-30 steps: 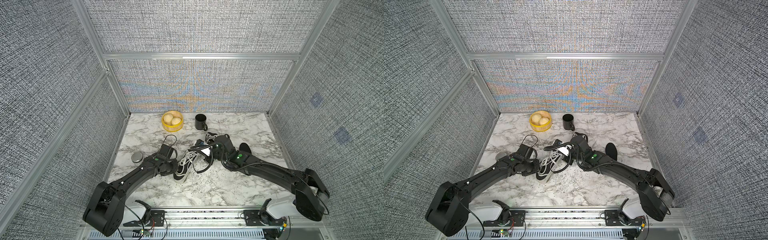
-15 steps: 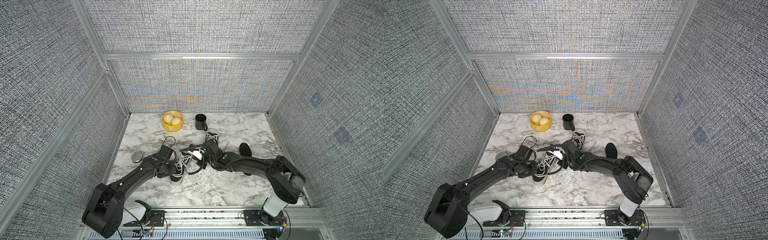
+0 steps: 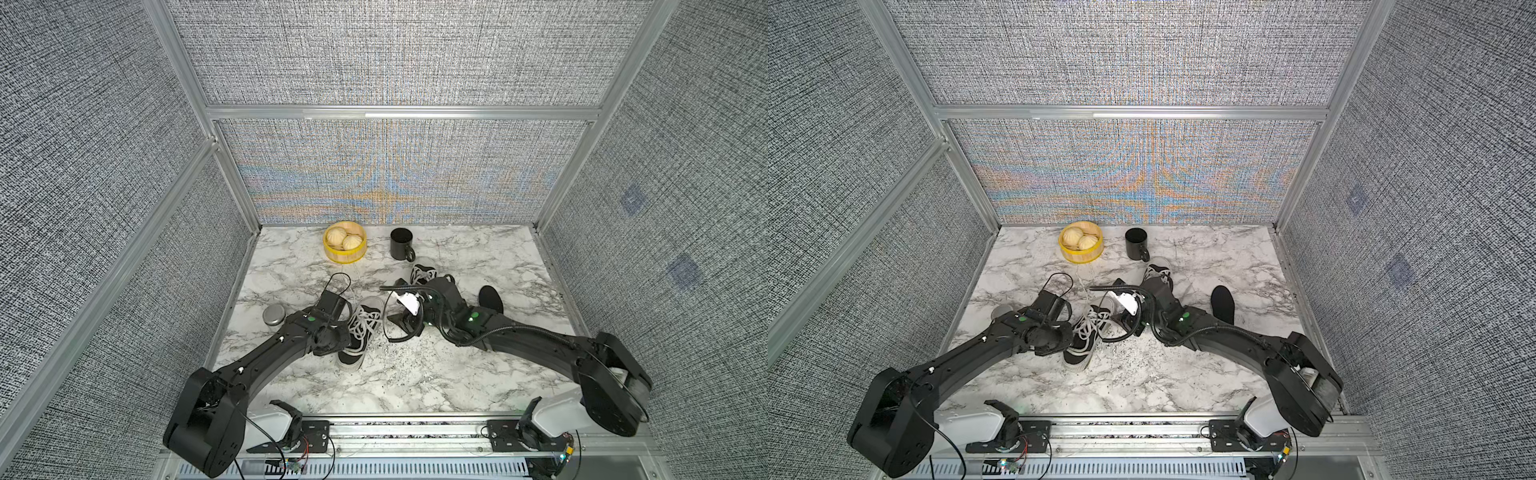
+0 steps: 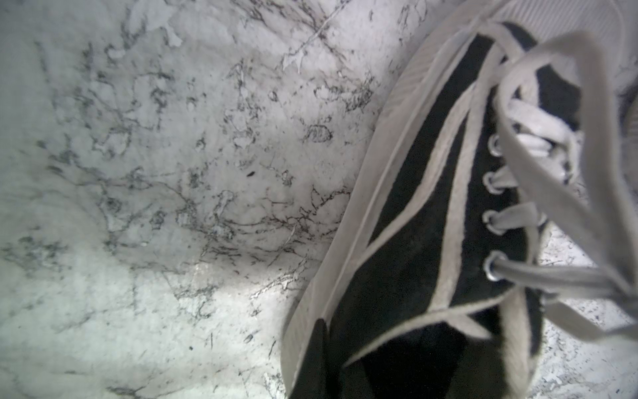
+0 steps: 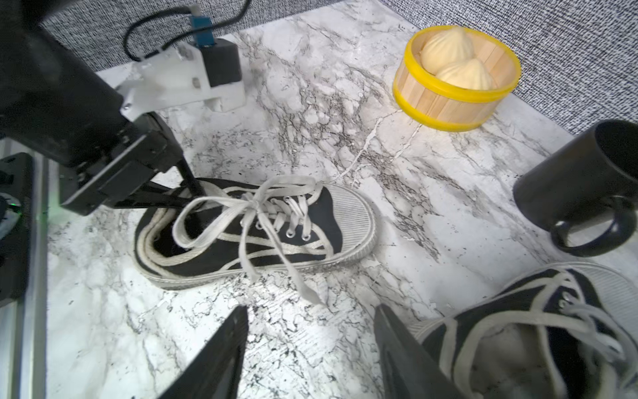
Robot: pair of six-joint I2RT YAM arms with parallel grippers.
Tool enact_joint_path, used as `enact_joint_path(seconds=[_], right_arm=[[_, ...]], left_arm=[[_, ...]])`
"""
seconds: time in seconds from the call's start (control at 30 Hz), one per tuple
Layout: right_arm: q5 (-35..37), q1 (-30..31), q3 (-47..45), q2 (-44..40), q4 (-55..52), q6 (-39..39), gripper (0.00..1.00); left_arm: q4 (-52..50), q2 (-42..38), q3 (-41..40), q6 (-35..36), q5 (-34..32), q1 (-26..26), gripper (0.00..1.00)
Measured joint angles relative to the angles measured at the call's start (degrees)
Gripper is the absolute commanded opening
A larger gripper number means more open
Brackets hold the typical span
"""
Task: Remove the insole from the shoe
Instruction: Untie the shoelace on the shoe.
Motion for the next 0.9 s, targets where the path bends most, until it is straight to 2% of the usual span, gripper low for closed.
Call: enact_joint_path(seconds=[0.07, 0.2, 0.4, 0.6, 0.67, 0.8, 0.9], right_arm=[[-1.0, 2.3, -1.5, 1.7, 1.3, 1.9, 0.44], [-2.4, 5.8, -1.9, 7.3, 4.7, 6.1, 0.44], [-1.1, 6.1, -1.4, 12.9, 10.5, 9.9, 0.47], [-1.1, 6.2, 1.3, 16.6, 13.3, 10.7, 0.45], [-1.2, 6.2, 2.4, 17.6, 13.5, 10.7, 0.39], [-1.2, 6.1, 3.6, 18.8, 13.4, 10.4, 0.13], [-1.0, 5.7, 3.3, 18.1, 13.0, 10.3, 0.0]], left_arm=[[-0.1, 0.3, 0.2, 0.0, 0.0, 0.0, 0.0], [-0.4, 0.6, 0.5, 0.2, 0.1, 0.0, 0.0], [-0.7, 0.6, 0.8, 0.4, 0.0, 0.0, 0.0], [-0.7, 0.6, 0.8, 0.4, 0.0, 0.0, 0.0], [-0.7, 0.6, 0.8, 0.4, 0.0, 0.0, 0.0], [-0.7, 0.6, 0.8, 0.4, 0.0, 0.0, 0.0], [-0.7, 0.6, 0.8, 0.3, -0.1, 0.0, 0.0]])
